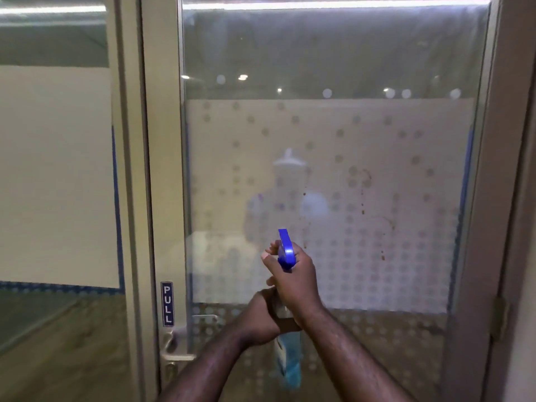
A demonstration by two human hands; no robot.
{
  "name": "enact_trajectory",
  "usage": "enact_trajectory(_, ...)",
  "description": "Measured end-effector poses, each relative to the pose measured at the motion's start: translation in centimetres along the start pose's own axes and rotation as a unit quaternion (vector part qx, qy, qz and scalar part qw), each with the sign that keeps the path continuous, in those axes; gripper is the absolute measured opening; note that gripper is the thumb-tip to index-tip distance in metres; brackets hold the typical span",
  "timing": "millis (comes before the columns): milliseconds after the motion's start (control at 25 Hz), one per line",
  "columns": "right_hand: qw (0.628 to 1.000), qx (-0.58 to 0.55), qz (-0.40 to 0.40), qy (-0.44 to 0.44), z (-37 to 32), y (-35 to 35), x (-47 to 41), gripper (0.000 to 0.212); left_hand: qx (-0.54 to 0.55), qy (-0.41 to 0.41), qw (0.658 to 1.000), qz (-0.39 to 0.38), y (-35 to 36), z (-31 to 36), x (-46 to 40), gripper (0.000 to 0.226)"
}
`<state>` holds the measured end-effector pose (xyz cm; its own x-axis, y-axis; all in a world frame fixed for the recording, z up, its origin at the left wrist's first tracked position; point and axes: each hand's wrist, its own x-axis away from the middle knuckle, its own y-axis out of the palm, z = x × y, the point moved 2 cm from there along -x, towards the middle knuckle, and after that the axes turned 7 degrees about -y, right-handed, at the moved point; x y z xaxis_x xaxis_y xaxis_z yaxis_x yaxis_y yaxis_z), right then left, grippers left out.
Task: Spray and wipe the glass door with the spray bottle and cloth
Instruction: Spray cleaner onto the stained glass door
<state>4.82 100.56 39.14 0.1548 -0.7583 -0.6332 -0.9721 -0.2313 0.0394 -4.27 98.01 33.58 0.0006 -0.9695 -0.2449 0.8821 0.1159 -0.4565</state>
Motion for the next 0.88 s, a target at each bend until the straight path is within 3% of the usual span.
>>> enact_trajectory(480,0.990,0.059,0.083,-0.093,-7.8,5.1,-11.1,0.018,-0.057,0.064,0.996,-0.003,-11.0,8.4,-7.3,0.026)
enact_trajectory(720,0.996,0.067,0.025,-0.061,-8.3,4.7,-13.1,0.054,-0.047,0.063,0.997,-0.002,-11.3,9.5,-8.5,0.020)
enact_trajectory(840,0.992,0.084,0.040,-0.082,-8.1,3.9,-13.7,0.028,-0.046,0.066,0.997,-0.010,-10.7,9.7,-9.0,0.027)
enact_trajectory(880,0.992,0.086,0.044,-0.081,-8.1,3.6,-13.8,0.029,-0.047,0.066,0.997,-0.009,-10.5,9.9,-9.2,0.030)
